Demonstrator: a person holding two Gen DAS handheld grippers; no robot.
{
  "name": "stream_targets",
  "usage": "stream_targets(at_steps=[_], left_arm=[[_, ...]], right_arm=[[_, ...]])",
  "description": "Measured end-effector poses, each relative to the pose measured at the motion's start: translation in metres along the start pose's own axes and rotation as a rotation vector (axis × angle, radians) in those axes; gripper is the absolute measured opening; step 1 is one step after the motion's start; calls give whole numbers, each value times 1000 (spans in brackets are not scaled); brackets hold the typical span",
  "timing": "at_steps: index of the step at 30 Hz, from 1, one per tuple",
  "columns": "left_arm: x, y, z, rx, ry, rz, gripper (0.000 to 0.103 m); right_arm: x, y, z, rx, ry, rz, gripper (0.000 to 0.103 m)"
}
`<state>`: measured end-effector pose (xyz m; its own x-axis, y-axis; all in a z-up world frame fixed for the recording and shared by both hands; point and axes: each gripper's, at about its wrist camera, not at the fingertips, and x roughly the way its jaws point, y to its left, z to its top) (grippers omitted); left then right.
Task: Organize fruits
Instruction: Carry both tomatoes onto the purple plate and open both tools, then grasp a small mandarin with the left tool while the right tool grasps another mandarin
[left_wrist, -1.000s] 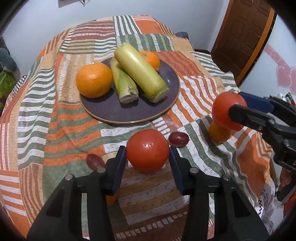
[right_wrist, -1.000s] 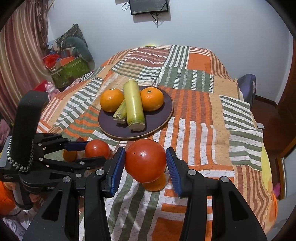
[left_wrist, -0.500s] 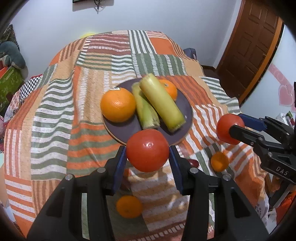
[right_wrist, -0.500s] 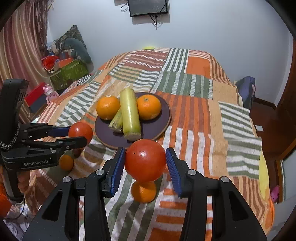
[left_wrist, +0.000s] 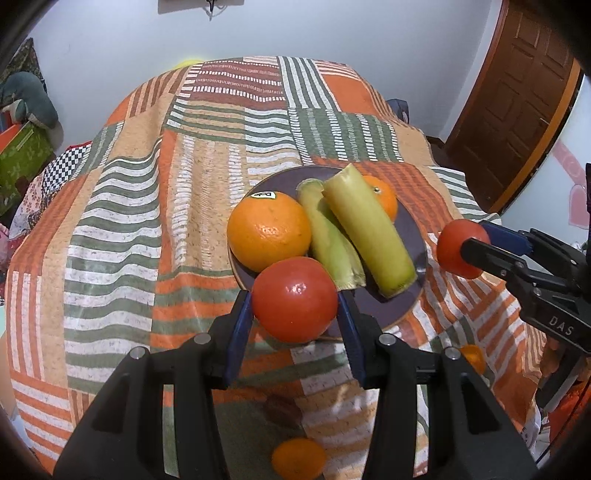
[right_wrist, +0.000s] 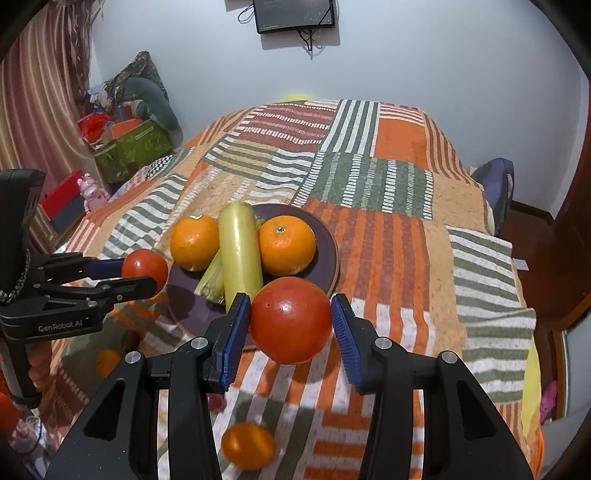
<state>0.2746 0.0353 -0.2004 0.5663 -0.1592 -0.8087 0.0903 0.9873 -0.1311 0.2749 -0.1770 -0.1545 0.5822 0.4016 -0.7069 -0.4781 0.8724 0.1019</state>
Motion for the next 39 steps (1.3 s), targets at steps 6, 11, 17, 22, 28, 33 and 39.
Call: stream_targets(at_steps=[6, 11, 17, 22, 28, 33, 39], left_arm=[[13, -1, 4, 2, 16, -11, 46], [22, -2, 5, 11, 29, -7, 46], [28, -2, 5, 19, 38, -3, 46], [34, -3, 3, 15, 50, -1, 46], [31, -4, 4, 11, 49, 2, 46], [14, -3, 6, 5, 18, 0, 48], [-13, -1, 6, -1, -19, 9, 48]], right_arm=[[17, -1, 6, -5, 12, 6, 42], [30, -2, 7, -7, 26, 5, 42], [41, -2, 6, -13, 29, 3, 42], [42, 1, 8, -22, 30, 0, 45], [41, -4, 6, -18, 46, -5, 54], [31, -5, 4, -10, 42, -5, 57], [11, -2, 2, -2, 32, -1, 58]])
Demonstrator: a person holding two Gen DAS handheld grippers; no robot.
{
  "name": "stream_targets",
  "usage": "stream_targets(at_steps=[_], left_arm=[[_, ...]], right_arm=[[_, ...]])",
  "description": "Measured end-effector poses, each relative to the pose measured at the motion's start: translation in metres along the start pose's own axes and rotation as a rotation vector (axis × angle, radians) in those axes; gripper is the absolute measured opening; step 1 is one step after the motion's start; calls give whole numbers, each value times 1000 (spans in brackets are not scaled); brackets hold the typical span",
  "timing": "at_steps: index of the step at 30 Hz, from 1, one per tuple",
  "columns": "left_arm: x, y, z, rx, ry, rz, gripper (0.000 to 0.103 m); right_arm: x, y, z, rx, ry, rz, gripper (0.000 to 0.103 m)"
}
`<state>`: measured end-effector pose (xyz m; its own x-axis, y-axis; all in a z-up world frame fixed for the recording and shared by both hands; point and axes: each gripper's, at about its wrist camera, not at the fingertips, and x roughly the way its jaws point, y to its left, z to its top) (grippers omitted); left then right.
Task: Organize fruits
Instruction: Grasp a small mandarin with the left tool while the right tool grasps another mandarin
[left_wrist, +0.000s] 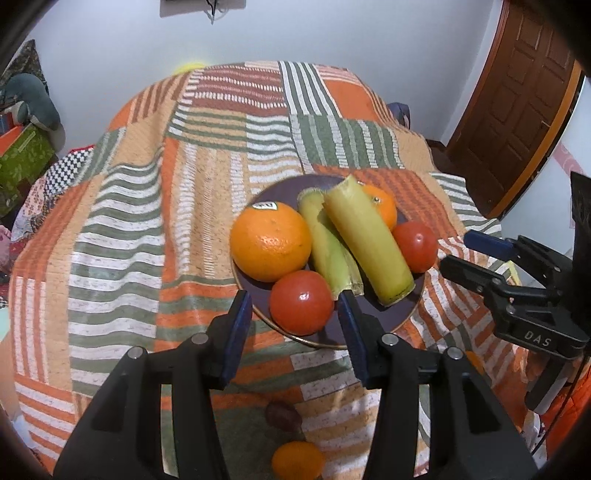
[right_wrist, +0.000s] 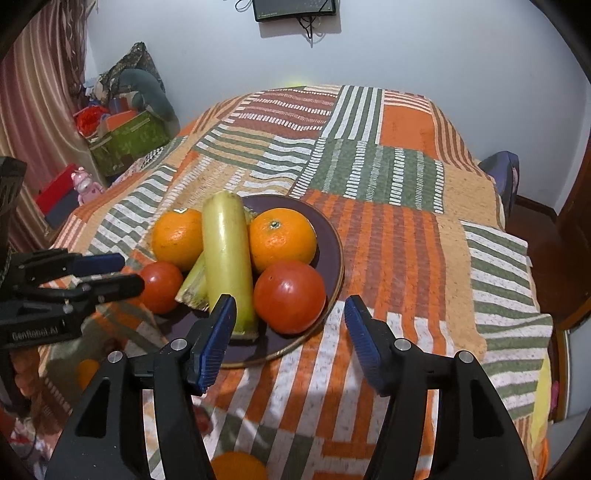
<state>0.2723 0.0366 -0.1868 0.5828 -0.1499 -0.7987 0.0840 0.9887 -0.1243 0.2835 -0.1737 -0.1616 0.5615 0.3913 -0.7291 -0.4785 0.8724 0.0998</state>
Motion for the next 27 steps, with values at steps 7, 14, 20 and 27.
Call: stream_targets(at_steps=[7, 14, 20, 27], left_arm=[[-33, 0, -10, 2, -25, 11, 48], [-55, -6, -38, 23, -11, 12, 48], [-58, -9, -61, 41, 17, 9, 48], [-41, -3, -89, 21, 88, 16, 48]], right_arm=[[-26, 7, -9, -4, -14, -11, 58], [-47, 19, -19, -19, -15, -18, 58], [-54, 27, -37, -9, 11, -14, 58], [-46, 31, -58, 20, 59, 1, 58]])
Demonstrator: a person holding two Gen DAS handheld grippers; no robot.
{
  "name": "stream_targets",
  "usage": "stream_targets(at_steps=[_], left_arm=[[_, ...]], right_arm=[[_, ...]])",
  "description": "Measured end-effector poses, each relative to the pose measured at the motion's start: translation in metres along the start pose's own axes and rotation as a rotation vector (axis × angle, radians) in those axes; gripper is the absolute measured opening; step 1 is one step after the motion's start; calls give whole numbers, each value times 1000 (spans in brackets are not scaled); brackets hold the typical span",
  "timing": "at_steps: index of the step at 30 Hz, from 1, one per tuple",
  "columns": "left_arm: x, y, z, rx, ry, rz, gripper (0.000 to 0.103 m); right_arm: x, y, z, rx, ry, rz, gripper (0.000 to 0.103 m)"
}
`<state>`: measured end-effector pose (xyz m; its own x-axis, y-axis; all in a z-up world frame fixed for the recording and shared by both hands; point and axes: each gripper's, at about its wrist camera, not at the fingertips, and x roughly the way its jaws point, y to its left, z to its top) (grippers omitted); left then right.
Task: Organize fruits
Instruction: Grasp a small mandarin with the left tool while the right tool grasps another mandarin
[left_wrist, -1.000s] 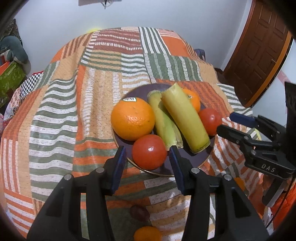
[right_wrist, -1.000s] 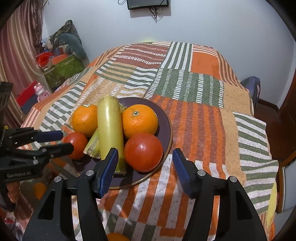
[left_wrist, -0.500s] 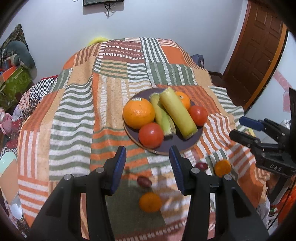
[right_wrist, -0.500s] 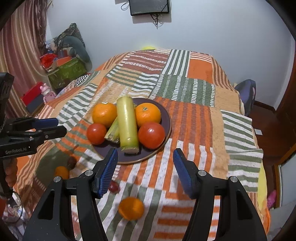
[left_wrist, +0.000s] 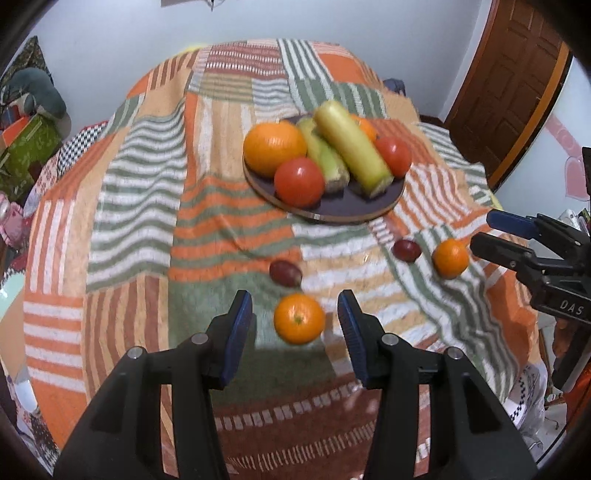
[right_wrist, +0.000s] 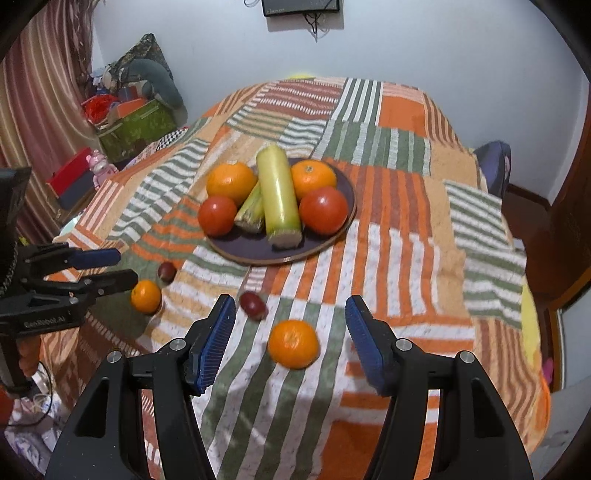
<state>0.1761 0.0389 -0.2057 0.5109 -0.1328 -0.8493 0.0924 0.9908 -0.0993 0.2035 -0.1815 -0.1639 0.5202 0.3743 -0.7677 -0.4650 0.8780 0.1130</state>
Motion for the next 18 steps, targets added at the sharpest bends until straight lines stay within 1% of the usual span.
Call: stream_targets(at_steps=[5, 9, 11, 13, 15, 16, 18], left_arm=[[10, 5, -7, -17, 25, 2, 48], [15, 6, -7, -30, 22, -8, 48], [17, 4, -6, -26, 18, -9, 48], [18, 2, -6, -13, 16, -5, 48], [22, 0, -7, -6, 19, 0, 48], [24, 0, -7, -6, 22, 0, 47], [28, 1, -8, -9, 32, -5, 44]], right_arm=[[11, -3, -11, 25, 38, 10, 58], [18, -5, -14, 35, 62, 18, 58], [22, -6, -15, 36, 71, 19, 54], [26, -7, -16, 34, 90, 32, 46], [30, -7, -17, 33, 103, 36, 43], [33, -6, -18, 31, 110, 37, 39], [35, -6, -19, 28, 117, 38, 36]])
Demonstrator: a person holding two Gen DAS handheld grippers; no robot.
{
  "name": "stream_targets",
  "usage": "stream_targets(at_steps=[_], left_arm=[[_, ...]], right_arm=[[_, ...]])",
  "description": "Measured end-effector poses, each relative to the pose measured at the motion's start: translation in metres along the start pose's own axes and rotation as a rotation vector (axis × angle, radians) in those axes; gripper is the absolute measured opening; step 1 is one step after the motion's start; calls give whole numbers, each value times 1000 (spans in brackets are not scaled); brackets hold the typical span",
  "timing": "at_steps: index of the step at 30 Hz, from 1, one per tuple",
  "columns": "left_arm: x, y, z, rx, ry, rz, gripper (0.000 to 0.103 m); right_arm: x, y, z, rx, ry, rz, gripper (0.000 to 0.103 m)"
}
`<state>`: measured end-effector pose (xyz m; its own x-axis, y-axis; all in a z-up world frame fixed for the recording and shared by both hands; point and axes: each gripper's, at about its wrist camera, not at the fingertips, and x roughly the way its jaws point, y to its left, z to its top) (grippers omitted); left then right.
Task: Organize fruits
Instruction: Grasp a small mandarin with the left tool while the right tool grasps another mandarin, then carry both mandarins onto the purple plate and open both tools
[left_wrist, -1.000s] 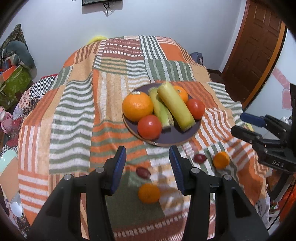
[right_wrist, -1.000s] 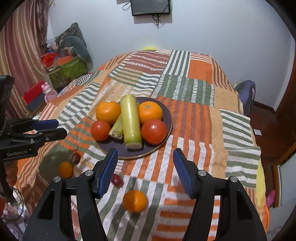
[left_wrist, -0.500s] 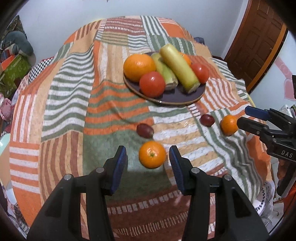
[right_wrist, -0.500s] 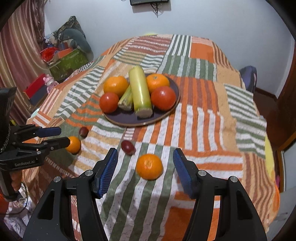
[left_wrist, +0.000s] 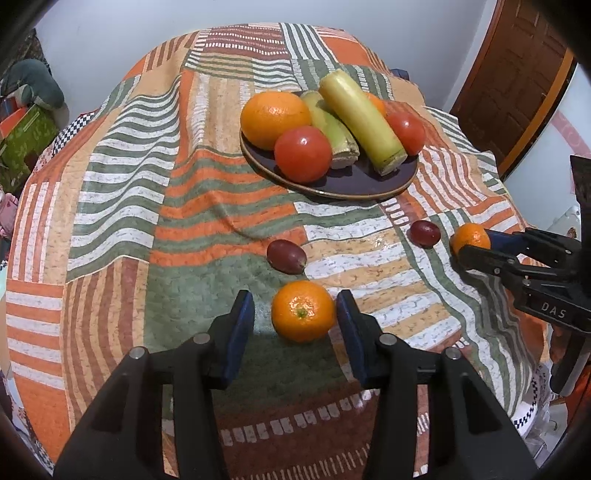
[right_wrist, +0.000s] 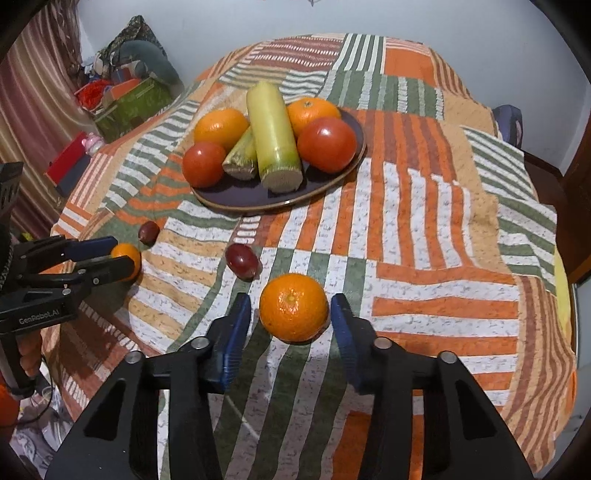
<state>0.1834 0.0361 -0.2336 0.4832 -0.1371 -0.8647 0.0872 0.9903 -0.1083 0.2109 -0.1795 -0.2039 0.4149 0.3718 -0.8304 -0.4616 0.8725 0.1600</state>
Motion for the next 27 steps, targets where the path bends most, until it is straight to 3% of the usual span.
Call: stream_targets(at_steps=[3, 16, 27], left_arm=[[2, 1, 0, -12, 8, -33, 35], [-14, 6, 9, -36, -37, -32, 35], [-34, 8, 54, -42, -147, -32, 35]], right_arm=[[-1, -2, 0, 4, -11, 7, 35], [-17, 1, 14, -20, -76, 8, 35], [-32, 5, 46, -62, -175, -22, 35]])
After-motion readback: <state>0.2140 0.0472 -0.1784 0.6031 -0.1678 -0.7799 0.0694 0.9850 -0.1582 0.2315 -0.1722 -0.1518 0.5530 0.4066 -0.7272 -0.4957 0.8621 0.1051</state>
